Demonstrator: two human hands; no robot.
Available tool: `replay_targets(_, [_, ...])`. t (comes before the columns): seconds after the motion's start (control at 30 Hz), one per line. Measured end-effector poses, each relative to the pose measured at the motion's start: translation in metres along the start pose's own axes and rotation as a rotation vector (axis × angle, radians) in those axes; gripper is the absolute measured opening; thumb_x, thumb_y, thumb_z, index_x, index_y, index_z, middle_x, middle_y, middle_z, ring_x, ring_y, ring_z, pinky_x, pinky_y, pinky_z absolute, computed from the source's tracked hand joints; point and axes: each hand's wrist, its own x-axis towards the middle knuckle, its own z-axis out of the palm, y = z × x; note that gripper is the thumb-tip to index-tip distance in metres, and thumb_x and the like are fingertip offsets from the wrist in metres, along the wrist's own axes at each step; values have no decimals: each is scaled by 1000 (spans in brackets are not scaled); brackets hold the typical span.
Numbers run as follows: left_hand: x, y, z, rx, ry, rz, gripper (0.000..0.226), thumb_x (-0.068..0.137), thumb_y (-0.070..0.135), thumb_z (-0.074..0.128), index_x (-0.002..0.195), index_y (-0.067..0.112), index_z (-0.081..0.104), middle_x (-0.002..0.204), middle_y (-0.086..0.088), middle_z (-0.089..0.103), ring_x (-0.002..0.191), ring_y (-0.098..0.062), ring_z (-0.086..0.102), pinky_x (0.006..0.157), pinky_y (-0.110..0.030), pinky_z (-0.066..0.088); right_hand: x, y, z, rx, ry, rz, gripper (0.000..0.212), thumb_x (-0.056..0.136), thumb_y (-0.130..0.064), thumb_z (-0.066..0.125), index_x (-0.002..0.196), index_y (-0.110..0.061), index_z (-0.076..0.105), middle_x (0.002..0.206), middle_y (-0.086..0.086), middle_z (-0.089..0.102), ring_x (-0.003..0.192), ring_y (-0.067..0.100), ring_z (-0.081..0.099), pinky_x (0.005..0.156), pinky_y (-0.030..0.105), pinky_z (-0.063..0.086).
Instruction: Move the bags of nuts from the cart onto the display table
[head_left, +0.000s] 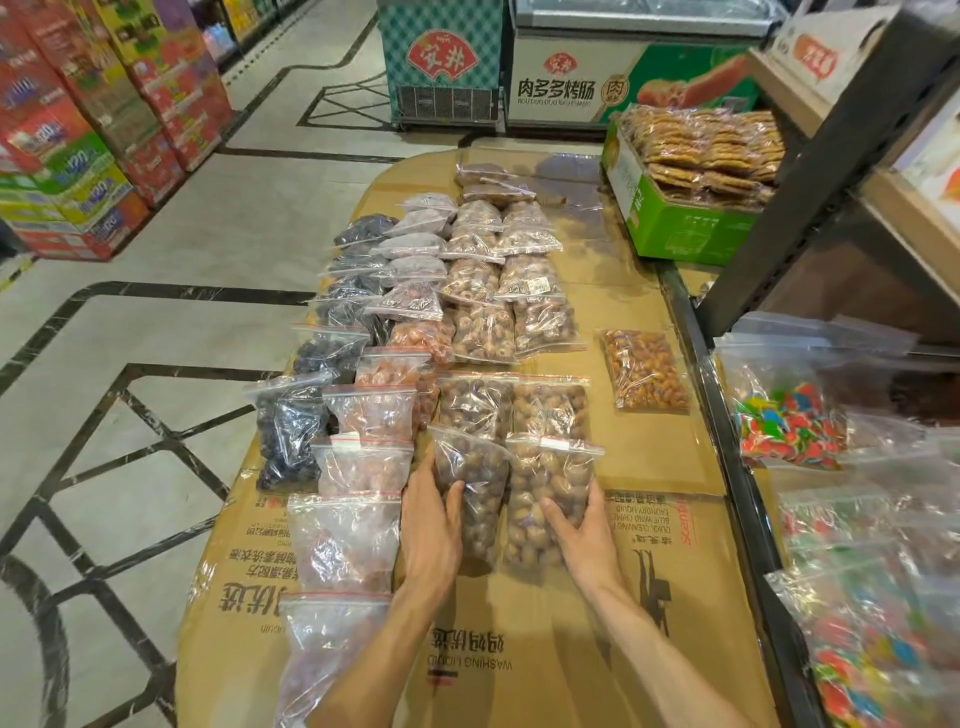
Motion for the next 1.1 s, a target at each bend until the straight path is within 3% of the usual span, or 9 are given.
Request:
replay_targets(0.13, [-12,5,-4,15,-57,21,71,109,39,49,167,26,11,155,-2,44,138,-17,44,118,-41,40,-2,-6,-11,-122,27,9,107,92,-51,75,169,-26,5,175,0,18,160,26,20,129,54,22])
replay_targets(0.23, [-29,11,-11,66,-100,76,80,109,47,45,168,21,-3,173,-5,16,157,-20,20,128,-40,22,-11,-10,-19,-174,41,17,115,87,-56,77,168,-30,1,175,5,17,159,31,23,126,62,25])
replay_targets(0.4, [-55,13,-29,371,-149,294,73,109,40,46,168,16,8,176,-5,6,163,-23,9,132,-44,17,-55,-19,-33,-399,-10,-84,110,91,-45,77,169,-27,1,173,5,14,158,26,21,126,53,20])
replay_targets(0.53, [-82,13,-50,631,-264,442,72,107,55,24,167,20,8,174,-5,2,163,-26,1,133,-49,10,-95,-17,-42,-784,-3,-197,109,92,-62,67,168,-29,-3,177,2,2,163,26,2,130,51,7])
replay_targets(0.73, [-136,1,-70,804,-367,519,74,107,63,10,159,22,43,162,-7,47,149,-31,46,117,-55,44,-175,-1,-52,-1057,-1,-235,104,92,-74,55,168,-33,-3,177,4,-2,164,25,-6,130,53,1])
replay_targets(0.8, [-163,2,-77,804,-440,503,74,103,65,17,161,23,39,165,-5,42,153,-29,40,120,-54,37,-207,6,-56,-1081,0,-209,102,92,-74,55,168,-34,1,177,5,2,164,25,-4,130,53,0])
replay_targets(0.93, [-219,8,-89,791,-560,581,85,97,72,-7,168,27,10,174,1,1,163,-24,3,132,-50,11,-265,31,-71,-1125,45,-151,100,90,-79,51,168,-33,8,176,6,11,163,29,3,130,55,5])
replay_targets(1.0, [-242,11,-88,800,-595,637,77,100,69,-4,167,30,-2,169,7,-13,163,-22,-7,132,-49,4,-292,43,-83,-1111,38,-105,99,92,-77,51,168,-32,7,176,6,8,163,31,1,130,56,4])
replay_targets(1.1, [-277,20,-76,781,-637,703,80,97,68,-5,167,29,1,174,2,-4,163,-25,-2,132,-50,2,-330,62,-106,-1103,72,-48,100,91,-77,54,168,-32,9,176,6,10,163,30,3,131,55,5])
